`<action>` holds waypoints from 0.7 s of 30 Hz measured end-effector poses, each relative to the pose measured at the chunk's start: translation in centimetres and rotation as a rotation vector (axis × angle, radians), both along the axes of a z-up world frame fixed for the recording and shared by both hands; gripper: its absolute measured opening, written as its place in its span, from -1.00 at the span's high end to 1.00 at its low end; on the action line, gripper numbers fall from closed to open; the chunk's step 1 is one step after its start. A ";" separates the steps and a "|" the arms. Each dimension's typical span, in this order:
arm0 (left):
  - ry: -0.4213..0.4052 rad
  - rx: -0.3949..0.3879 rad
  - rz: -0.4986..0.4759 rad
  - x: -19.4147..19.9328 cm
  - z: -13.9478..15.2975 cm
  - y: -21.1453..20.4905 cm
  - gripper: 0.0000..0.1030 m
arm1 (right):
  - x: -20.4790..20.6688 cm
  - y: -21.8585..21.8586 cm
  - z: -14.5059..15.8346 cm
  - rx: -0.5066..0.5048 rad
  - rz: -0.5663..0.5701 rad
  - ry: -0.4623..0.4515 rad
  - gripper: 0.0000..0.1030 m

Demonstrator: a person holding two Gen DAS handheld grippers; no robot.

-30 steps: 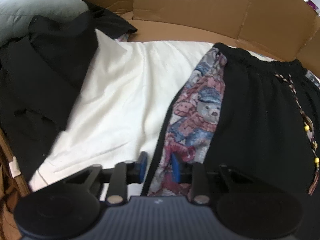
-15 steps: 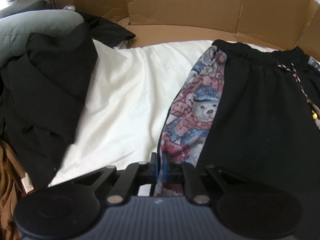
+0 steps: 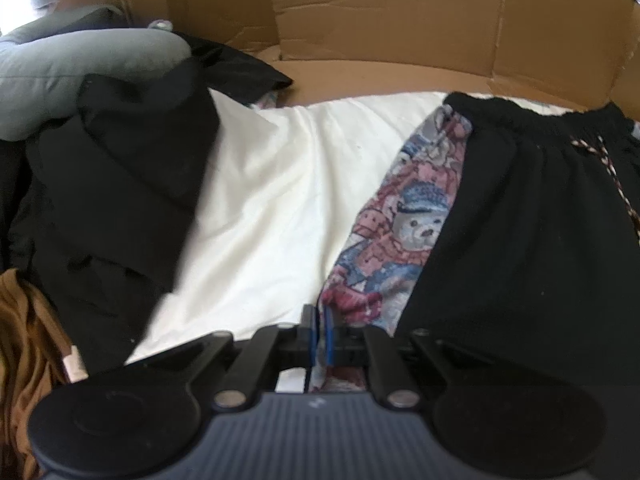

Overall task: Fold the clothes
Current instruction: 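Move both grippers back over the folded shorts beside the leopard-print cloth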

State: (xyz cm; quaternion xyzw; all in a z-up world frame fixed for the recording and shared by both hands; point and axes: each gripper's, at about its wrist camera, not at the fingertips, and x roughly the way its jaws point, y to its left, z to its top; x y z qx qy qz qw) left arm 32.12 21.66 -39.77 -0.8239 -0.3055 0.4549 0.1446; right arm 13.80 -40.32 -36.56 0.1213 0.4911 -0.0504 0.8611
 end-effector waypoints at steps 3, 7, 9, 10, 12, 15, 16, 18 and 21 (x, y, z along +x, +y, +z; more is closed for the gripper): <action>0.001 -0.011 0.009 0.2 0.0 0.2 0.91 | 0.5 0.0 0.5 0.004 -0.012 -0.043 0.33; -0.001 -0.027 0.029 0.5 0.0 0.4 0.91 | 1.9 0.2 -0.1 -0.054 -0.003 -0.042 0.67; 0.001 -0.026 0.037 0.7 0.0 0.4 0.90 | 2.1 0.4 -0.4 -0.082 -0.002 -0.037 0.68; 0.001 -0.025 0.041 0.7 0.0 0.4 0.90 | 2.2 0.5 -0.4 -0.095 -0.001 -0.037 0.68; 0.001 -0.023 0.047 0.8 -0.1 0.3 0.90 | 2.3 0.7 -0.5 -0.102 0.006 -0.035 0.68; -0.003 -0.031 0.063 0.8 0.0 0.4 0.90 | 2.2 1.4 -0.5 -0.102 0.035 -0.036 0.68; -0.003 -0.033 0.067 0.8 0.0 0.4 0.90 | 2.2 1.7 -0.4 -0.106 0.045 -0.040 0.68; -0.003 -0.036 0.075 0.8 0.0 0.4 0.89 | 2.0 2.3 -0.1 -0.119 0.060 -0.056 0.68; -0.004 -0.036 0.081 0.8 0.0 0.4 0.89 | 1.7 2.9 0.4 -0.114 0.076 -0.079 0.68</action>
